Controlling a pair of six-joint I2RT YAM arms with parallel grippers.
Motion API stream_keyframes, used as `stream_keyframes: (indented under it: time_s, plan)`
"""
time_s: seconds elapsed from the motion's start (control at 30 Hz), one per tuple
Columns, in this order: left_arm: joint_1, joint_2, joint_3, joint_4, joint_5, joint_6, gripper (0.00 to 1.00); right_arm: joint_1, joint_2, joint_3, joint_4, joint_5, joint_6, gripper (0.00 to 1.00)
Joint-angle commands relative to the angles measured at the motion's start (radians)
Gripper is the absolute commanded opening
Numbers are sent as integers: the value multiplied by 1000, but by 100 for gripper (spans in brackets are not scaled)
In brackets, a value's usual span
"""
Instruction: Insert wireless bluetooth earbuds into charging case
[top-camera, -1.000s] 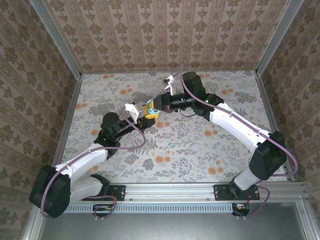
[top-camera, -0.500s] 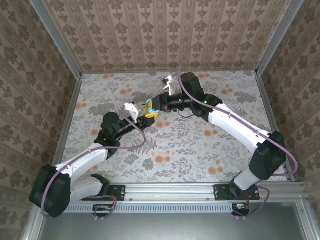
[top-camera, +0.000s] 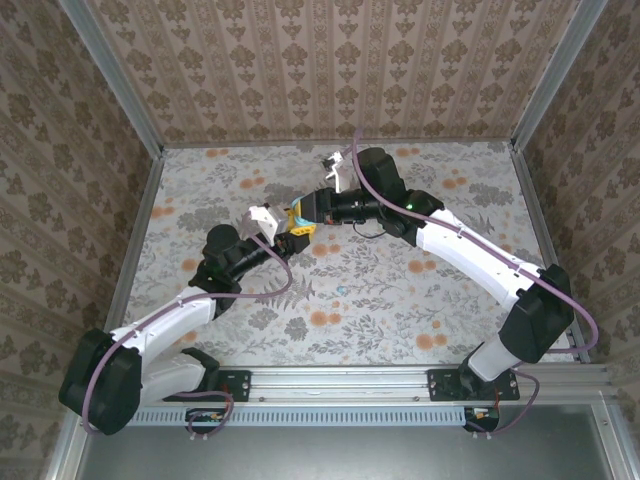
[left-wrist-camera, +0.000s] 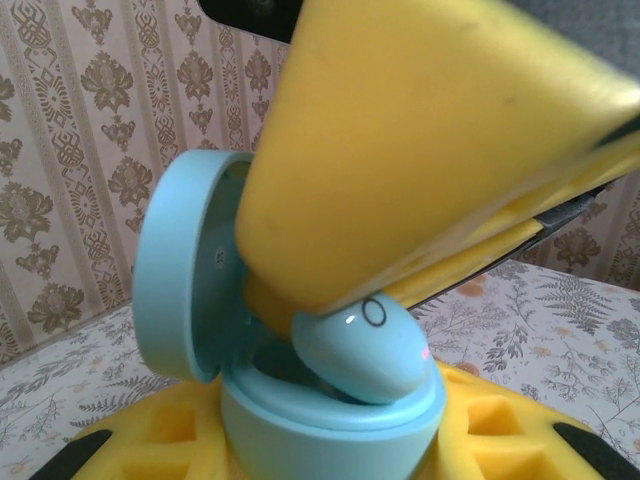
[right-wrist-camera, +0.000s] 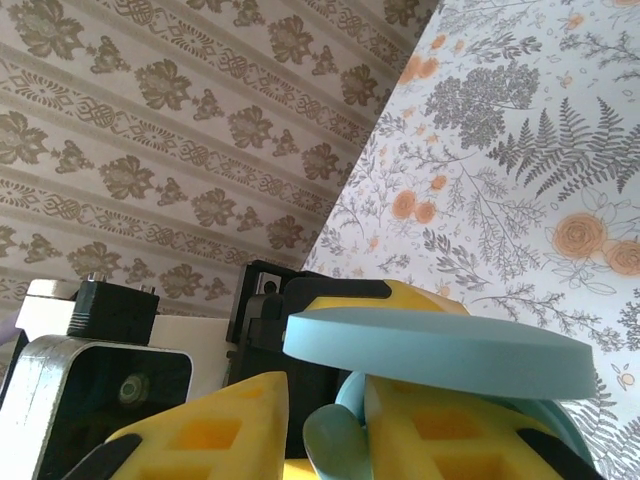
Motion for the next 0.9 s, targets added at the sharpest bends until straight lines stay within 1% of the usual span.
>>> stream_keyframes:
  time_s: [0.0,0.23,0.4,0.57,0.63,0.67,0.73,0.8,0.87]
  plan:
    - [-3,-11,30,109,-3,-25,27,5,-10,21,-113,53,-39,31]
    - [-3,-12,29,106,-4,-27,27,5,-22,33,-140,97,-48,32]
    - [-4,-14,25,101,-6,-27,27,5,-39,46,-152,125,-48,40]
    - [1,-21,13,84,-30,-17,27,1,-108,52,-175,115,-87,43]
    - [10,-33,0,70,-46,-16,26,-20,-153,25,-189,107,-135,43]
    - [16,-42,-9,59,-55,-18,26,-40,-201,3,-204,107,-158,42]
    - [28,-67,-32,51,-67,-20,26,-98,-237,-56,-247,95,-174,40]
    - [44,-104,-57,42,-81,-31,26,-168,-247,-127,-292,72,-216,38]
    - [60,-147,-75,18,-89,-32,26,-199,-214,-182,-352,40,-271,38]
